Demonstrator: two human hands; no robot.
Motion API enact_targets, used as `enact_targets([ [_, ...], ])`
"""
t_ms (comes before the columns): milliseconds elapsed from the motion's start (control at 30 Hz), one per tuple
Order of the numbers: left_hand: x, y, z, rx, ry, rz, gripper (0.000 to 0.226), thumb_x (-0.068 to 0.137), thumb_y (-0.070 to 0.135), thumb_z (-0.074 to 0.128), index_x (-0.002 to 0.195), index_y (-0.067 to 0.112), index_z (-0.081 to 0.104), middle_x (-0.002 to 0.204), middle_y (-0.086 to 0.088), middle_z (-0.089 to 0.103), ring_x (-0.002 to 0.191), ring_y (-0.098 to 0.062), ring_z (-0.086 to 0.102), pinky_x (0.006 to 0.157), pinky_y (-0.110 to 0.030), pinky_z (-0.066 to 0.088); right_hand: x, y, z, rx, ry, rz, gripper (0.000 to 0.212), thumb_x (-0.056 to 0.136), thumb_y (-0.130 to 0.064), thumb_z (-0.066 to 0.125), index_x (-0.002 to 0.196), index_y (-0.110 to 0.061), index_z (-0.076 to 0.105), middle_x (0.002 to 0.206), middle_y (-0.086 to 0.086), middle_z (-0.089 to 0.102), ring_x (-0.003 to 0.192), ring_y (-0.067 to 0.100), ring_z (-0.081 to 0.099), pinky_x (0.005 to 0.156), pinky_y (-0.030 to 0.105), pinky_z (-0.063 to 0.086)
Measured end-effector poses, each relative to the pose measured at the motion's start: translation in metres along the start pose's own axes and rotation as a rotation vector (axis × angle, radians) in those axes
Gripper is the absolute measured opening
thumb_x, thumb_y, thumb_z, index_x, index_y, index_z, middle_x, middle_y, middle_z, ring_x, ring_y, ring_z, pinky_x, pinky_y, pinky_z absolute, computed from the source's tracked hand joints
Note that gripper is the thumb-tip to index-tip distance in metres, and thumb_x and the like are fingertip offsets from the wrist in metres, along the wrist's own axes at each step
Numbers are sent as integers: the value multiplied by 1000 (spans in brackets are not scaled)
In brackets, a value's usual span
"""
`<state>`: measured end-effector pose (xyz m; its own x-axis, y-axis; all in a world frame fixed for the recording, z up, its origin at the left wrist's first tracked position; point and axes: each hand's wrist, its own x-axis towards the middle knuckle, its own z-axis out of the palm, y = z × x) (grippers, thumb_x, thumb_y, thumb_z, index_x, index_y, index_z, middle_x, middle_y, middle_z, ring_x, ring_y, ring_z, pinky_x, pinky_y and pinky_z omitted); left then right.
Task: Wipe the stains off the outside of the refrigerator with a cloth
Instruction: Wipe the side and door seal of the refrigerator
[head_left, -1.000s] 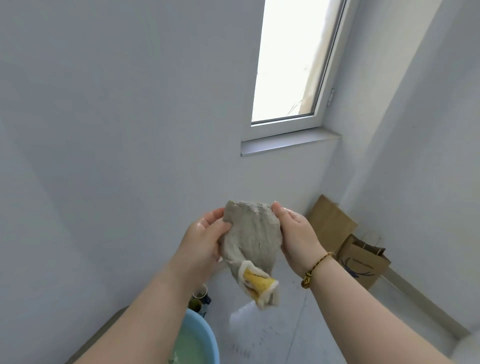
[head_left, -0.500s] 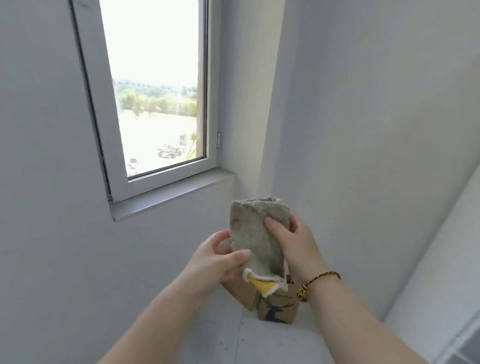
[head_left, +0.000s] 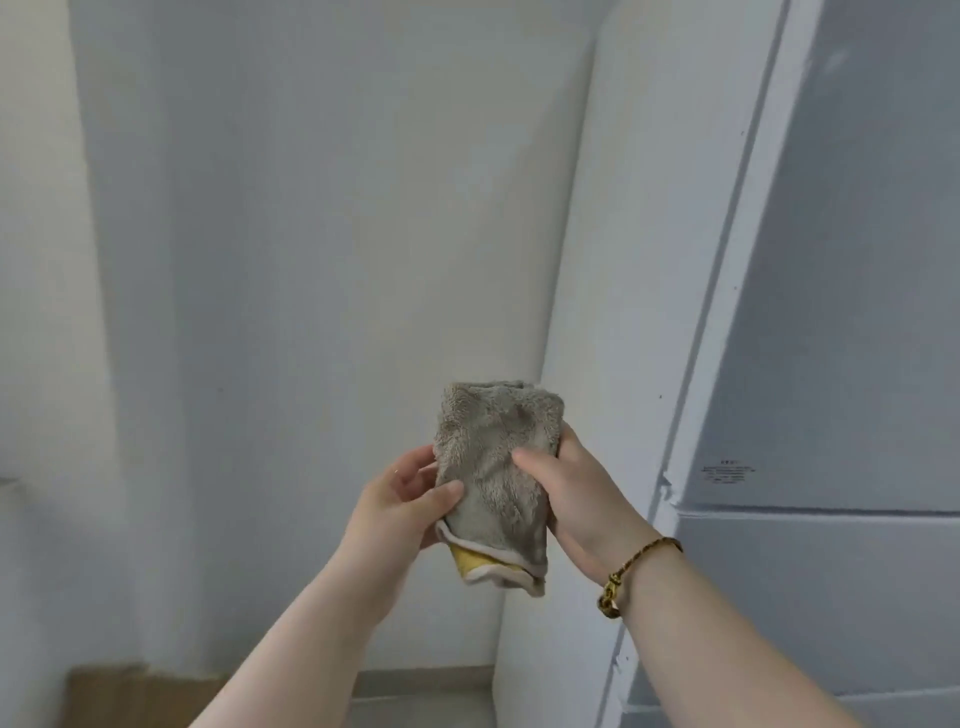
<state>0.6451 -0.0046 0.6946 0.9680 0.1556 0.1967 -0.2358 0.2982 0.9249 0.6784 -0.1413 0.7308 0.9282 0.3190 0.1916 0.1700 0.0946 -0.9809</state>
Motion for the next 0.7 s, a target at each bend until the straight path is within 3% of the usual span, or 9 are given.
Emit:
enact_targets([
  [100, 63, -2, 16, -6, -207, -29, 28, 85, -8, 51, 100, 14, 57, 85, -3, 68, 62, -7, 67, 53, -19, 53, 29, -6, -20, -49, 326, -57, 31, 91, -6, 48, 120, -19, 44, 104, 4, 60, 96, 18, 59, 85, 34, 50],
  [233, 118, -1, 37, -39, -420, -90, 27, 83, -7, 57, 98, 15, 59, 85, -6, 68, 60, -7, 67, 49, -18, 51, 47, -18, -25, -247, 662, -179, 25, 91, -14, 51, 104, -34, 42, 94, -9, 59, 89, 7, 59, 81, 30, 49],
  [333, 135, -5, 50, -72, -522, -106, 29, 76, 0, 66, 101, 13, 61, 88, -9, 68, 67, -13, 67, 52, -18, 51, 48, -27, -26, -429, 783, -270, 24, 91, -13, 51, 95, -37, 48, 93, -16, 59, 89, 3, 58, 77, 20, 48],
  [400, 143, -8, 62, -80, -590, -118, 26, 82, -7, 60, 100, 12, 60, 87, -10, 67, 69, -14, 65, 54, -18, 52, 51, -34, -32, -525, 917, -298, 24, 91, -10, 49, 93, -34, 53, 93, -13, 61, 92, 9, 59, 80, 23, 49],
  [467, 144, -9, 74, -76, -639, -111, 26, 83, -8, 56, 100, 12, 60, 85, -9, 68, 68, -13, 66, 57, -19, 53, 53, -43, -39, -617, 1024, -298, 25, 92, -8, 46, 103, -28, 58, 102, -6, 61, 98, 12, 57, 88, 25, 45],
  [600, 154, 2, 102, -98, -720, -76, 25, 87, -3, 53, 103, 16, 57, 78, -3, 71, 66, -11, 66, 62, -19, 54, 60, -74, -54, -1000, 1111, -399, 36, 95, -11, 42, 130, -18, 47, 113, -14, 45, 97, -2, 41, 81, 6, 28],
  [700, 162, 10, 116, -63, -702, -11, 23, 87, 2, 52, 99, 21, 57, 71, 4, 69, 62, -6, 64, 63, -17, 53, 63, -99, -68, -1128, 1140, -460, 39, 94, -12, 43, 132, -20, 42, 118, -13, 47, 98, 5, 47, 79, 11, 31],
])
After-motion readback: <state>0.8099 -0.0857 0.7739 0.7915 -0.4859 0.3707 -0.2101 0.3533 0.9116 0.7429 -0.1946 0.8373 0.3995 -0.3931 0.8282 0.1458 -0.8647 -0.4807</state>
